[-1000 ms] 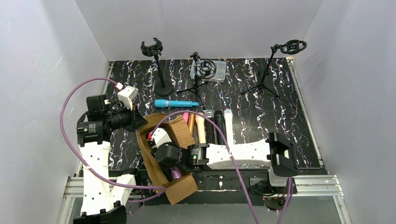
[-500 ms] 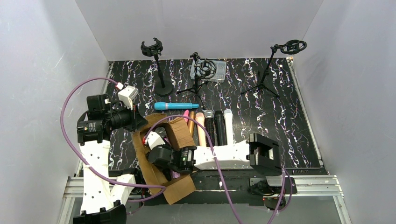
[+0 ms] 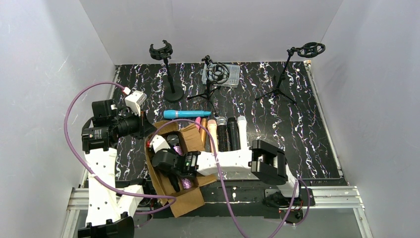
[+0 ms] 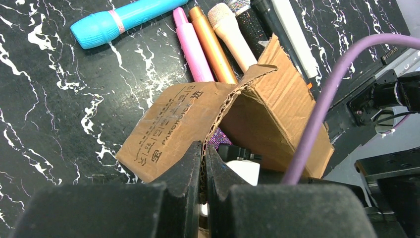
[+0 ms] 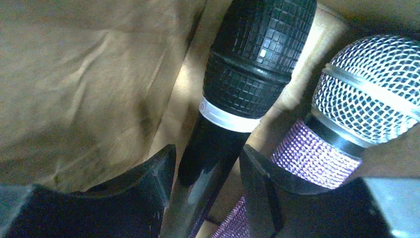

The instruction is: Attach the microphones to the stand

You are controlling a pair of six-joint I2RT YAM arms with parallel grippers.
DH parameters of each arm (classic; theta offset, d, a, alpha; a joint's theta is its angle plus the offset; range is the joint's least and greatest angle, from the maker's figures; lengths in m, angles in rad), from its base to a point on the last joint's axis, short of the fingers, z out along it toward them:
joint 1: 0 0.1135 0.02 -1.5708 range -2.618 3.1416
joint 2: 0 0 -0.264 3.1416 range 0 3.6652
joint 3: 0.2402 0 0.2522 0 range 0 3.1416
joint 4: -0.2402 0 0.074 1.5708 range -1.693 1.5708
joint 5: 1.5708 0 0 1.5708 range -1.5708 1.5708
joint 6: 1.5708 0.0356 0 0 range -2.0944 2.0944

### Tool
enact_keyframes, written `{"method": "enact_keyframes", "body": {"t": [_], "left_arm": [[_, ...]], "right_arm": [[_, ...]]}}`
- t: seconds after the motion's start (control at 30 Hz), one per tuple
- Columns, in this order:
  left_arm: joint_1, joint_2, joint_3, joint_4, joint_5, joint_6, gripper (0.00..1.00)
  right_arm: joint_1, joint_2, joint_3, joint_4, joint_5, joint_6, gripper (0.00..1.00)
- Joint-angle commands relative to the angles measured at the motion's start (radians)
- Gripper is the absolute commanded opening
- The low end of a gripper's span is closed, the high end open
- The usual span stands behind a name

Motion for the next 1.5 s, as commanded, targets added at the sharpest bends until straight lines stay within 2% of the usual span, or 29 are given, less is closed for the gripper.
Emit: {"method": "enact_keyframes", "body": {"t": [0.0, 0.13, 0.23, 0.33, 0.5, 0.67, 1.07, 1.17, 1.27, 1.47], "left_arm": [[-0.002, -0.015, 0.033, 0.001, 0.086, -0.015, 0.00], [-0.002, -0.019, 0.038, 0.000, 0.088, -0.014, 0.00], [-0.001, -0.017, 0.039, 0.001, 0.086, -0.008, 0.00], [-0.001, -0.016, 0.037, 0.000, 0.071, 0.008, 0.00], [-0.002, -0.013, 0.044, 0.003, 0.031, 0.045, 0.00], [-0.002, -0.004, 0.047, 0.006, -0.021, 0.062, 0.00], [-0.002, 0.007, 0.029, 0.047, -0.165, 0.027, 0.00], [-0.002, 0.008, 0.029, 0.048, -0.196, 0.033, 0.00], [-0.001, 0.008, 0.026, 0.051, -0.202, 0.036, 0.00], [-0.002, 0.013, 0.020, 0.062, -0.202, 0.023, 0.00]], "right_arm": [[-0.011, 0.073, 0.054, -0.014, -0.006, 0.016, 0.59], [-0.011, 0.125, 0.083, -0.036, -0.032, 0.023, 0.56], [-0.011, 0.101, 0.091, -0.049, -0.032, 0.022, 0.48], [-0.011, 0.021, 0.077, -0.027, -0.036, 0.014, 0.37], [-0.011, -0.144, 0.020, 0.021, -0.070, 0.025, 0.14], [-0.012, -0.269, -0.033, 0.010, -0.082, 0.043, 0.02], [-0.072, -0.455, -0.137, -0.189, -0.144, 0.046, 0.01], [-0.101, -0.536, -0.176, -0.245, -0.096, 0.045, 0.01], [-0.202, -0.639, -0.244, -0.266, -0.089, 0.066, 0.01], [-0.541, -0.768, -0.390, -0.290, -0.172, 0.079, 0.01]]}}
